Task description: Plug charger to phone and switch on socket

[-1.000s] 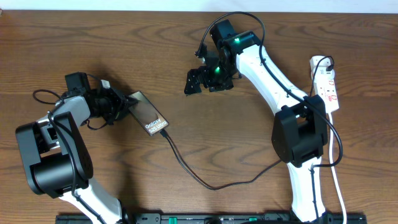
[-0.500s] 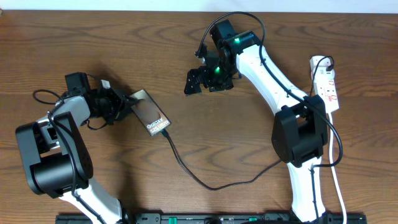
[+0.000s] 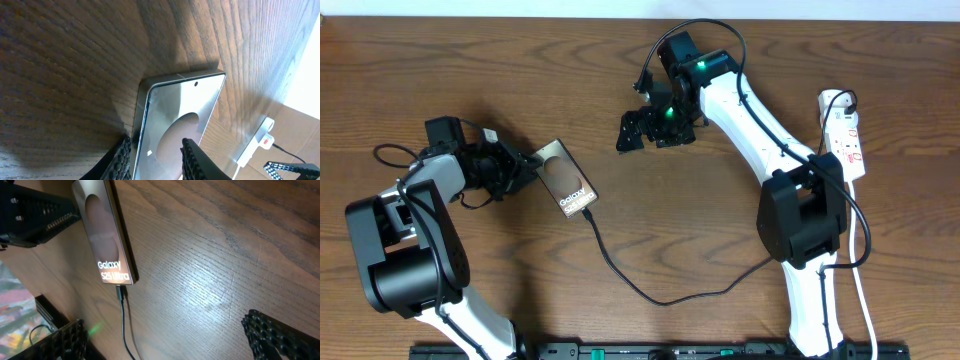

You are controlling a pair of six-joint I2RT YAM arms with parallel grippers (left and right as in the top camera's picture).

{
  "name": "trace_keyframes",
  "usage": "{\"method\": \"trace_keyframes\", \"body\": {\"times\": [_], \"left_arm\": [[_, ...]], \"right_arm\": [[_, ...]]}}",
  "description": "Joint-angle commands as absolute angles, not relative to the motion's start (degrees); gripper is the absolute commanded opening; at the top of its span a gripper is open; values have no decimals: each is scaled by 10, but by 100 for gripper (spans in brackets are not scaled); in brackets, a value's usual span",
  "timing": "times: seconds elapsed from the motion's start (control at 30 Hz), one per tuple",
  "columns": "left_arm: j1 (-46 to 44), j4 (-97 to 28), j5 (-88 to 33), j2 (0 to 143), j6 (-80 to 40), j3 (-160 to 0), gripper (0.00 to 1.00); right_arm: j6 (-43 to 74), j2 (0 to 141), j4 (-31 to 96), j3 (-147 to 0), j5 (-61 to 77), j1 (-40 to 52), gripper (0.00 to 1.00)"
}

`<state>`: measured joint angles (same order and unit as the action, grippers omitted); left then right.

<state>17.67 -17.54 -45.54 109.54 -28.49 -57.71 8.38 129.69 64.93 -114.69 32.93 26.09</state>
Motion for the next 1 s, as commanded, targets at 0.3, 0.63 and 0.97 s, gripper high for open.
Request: {"method": "trace_keyframes", "body": {"times": [0.3, 0.63, 0.97], "left_arm": [[178, -177, -460, 1082, -253, -583, 71], [178, -185, -481, 965, -235, -583, 83], [178, -186, -577, 792, -199, -583, 98]], "right_arm": [[84, 1285, 656, -1154, 331, 263, 99], [81, 1285, 658, -1154, 331, 263, 99], [81, 1252, 661, -1161, 333, 247, 99]]}}
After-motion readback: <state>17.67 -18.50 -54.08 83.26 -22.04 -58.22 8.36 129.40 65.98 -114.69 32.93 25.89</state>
